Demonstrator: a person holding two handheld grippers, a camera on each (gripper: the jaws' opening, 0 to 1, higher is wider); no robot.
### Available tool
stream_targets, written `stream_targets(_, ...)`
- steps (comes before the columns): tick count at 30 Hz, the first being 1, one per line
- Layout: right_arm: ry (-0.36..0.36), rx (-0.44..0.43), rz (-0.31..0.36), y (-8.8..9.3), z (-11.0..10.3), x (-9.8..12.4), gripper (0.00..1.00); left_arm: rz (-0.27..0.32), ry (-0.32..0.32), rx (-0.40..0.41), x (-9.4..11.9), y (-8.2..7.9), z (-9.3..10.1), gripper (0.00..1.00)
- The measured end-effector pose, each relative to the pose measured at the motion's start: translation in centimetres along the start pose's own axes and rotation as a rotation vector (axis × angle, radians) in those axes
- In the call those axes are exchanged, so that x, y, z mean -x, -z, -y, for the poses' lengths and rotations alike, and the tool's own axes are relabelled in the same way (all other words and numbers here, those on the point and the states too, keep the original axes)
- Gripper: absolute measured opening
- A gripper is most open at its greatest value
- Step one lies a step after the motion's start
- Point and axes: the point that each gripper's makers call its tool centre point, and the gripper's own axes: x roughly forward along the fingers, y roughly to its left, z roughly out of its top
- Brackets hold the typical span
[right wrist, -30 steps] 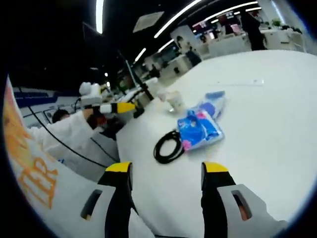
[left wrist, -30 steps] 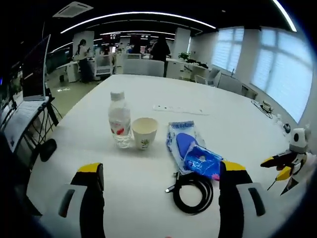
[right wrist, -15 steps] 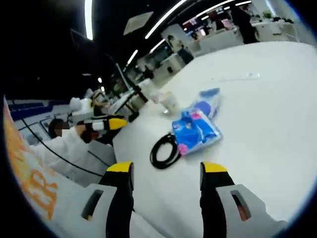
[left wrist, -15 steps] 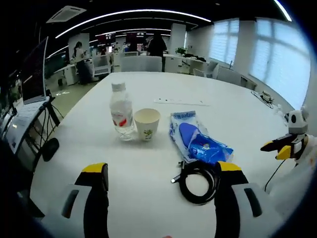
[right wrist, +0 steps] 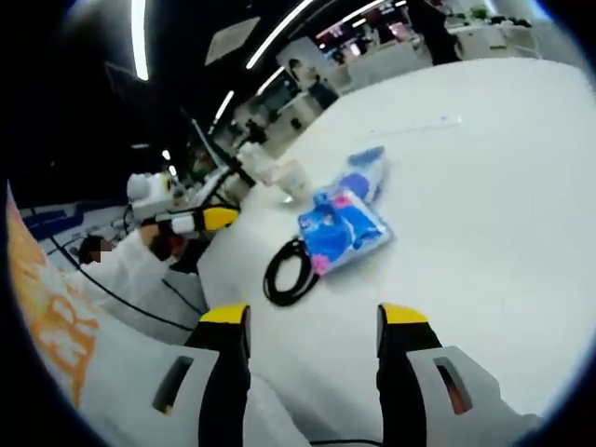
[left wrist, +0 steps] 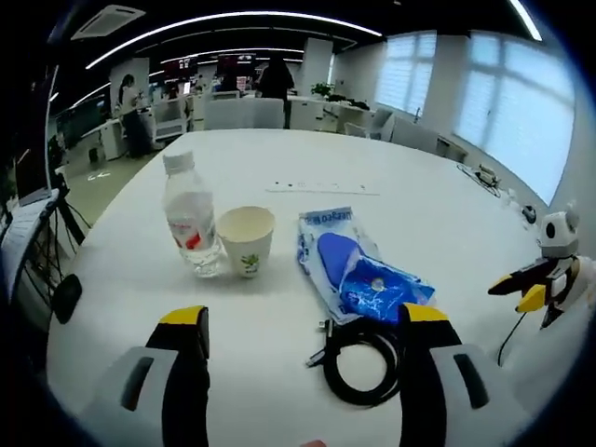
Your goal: Arrange the tabletop items into an orderly group along one side of the table until the central work area is clear of visible clutter.
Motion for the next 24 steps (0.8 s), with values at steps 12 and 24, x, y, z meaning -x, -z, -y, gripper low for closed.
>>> stream_targets(12, 0.013, -0.001, -0.02, -0.5, -0.1, -0.6, 0.56, -0.031, -0.052, 0.02, 0.7, 1.9, -2.1, 0.86)
stream_targets(24, -0.011, -0.014, -0.142, 1.9, -0.8, -2.1, 0.56, -0.053, -0.032, 0.032, 0.5, 3.1, -1.6, 0.82)
